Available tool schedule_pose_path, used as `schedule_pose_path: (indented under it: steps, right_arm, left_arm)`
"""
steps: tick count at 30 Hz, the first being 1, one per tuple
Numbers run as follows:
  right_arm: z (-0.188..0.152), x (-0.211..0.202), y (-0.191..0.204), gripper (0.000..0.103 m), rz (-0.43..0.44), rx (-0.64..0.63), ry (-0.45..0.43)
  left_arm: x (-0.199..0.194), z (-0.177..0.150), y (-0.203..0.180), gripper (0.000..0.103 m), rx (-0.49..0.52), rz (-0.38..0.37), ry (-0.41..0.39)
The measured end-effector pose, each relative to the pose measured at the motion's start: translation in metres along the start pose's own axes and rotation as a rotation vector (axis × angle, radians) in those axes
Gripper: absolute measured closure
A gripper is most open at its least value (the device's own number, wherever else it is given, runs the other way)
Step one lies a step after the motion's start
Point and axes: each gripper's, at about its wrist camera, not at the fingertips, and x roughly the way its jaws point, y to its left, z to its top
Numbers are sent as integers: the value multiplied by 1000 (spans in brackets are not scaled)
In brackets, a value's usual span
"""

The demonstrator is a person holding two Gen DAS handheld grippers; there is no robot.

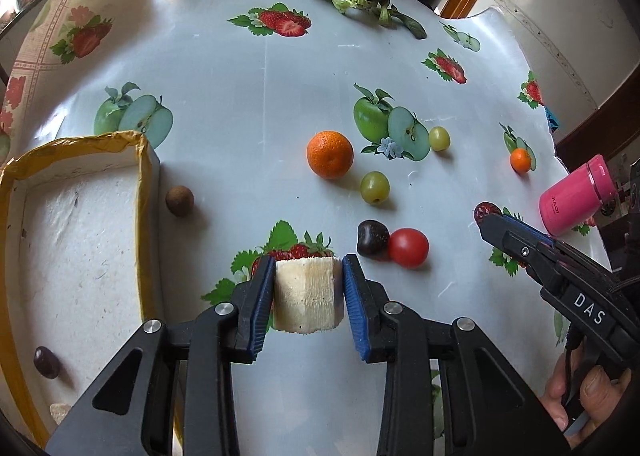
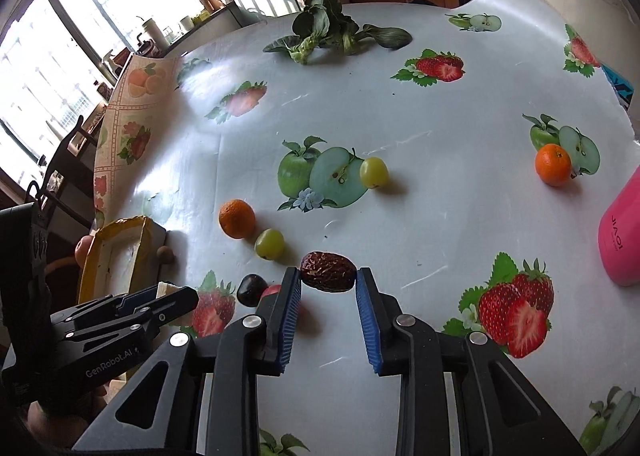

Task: Organize fruits
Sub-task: 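Carry white cube with left gripper over tray while right gripper carries date toward it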

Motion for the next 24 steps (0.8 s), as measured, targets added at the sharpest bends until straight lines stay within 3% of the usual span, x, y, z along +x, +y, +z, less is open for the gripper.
schedule_pose_path:
  steps: [24]
  right_arm:
    - [-65, -73, 81, 74, 67, -131, -4]
  left_arm:
    - [-88, -69, 33, 72, -54, 76, -86]
